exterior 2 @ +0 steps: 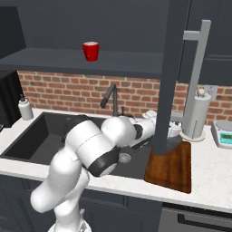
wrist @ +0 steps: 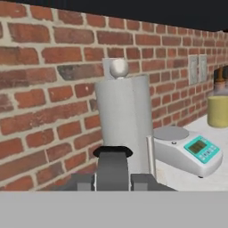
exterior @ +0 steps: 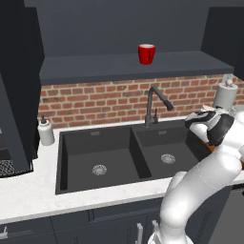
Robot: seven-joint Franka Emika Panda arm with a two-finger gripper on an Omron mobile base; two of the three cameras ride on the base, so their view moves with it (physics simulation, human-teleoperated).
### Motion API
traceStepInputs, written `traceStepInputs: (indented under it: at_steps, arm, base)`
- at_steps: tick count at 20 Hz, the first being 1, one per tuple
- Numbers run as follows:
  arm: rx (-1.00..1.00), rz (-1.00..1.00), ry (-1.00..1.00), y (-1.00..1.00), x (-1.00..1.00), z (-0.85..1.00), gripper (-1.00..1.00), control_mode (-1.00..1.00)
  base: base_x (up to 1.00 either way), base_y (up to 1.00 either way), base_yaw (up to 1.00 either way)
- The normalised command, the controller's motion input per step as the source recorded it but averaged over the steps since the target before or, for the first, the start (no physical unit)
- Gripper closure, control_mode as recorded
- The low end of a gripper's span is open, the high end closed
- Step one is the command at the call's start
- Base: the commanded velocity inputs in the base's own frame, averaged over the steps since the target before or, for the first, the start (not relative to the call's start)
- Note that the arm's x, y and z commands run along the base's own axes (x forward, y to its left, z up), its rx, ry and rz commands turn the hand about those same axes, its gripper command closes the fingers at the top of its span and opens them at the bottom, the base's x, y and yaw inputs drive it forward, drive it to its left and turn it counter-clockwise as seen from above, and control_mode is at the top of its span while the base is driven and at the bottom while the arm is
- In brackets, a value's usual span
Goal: Pick the kettle from the counter and place it on the tray. Then pick the mug from the cabinet and place it on the tray. Then close the cabinet doors.
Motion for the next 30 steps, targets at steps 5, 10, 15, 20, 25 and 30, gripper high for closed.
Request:
traceStepInputs:
  at_steps: [5,10,15,20,25,30]
  arm:
    - [0.0,0.0,-0.09,-0.15,-0.05,-0.1,1.0,-1.0]
    - [0.0,0.0,-0.12,-0.1,-0.1,-0.08,1.0,-1.0]
    - [0.0,0.0,-0.1,-0.11,-0.12,-0.06,1.0,-1.0]
    - [-0.01,0.0,-0.1,-0.05,-0.23,-0.14,1.0,-1.0]
    - [-0.04,0.0,-0.11,-0.01,-0.2,-0.12,1.0,-1.0]
    - [-0.07,0.0,-0.1,0.0,-0.1,-0.12,1.0,-1.0]
  base:
    - [0.0,0.0,0.0]
    - [0.0,0.0,0.0]
    - [0.0,0.0,0.0]
    - [0.0,0.0,0.0]
    - [0.0,0.0,0.0]
    - [0.0,0.0,0.0]
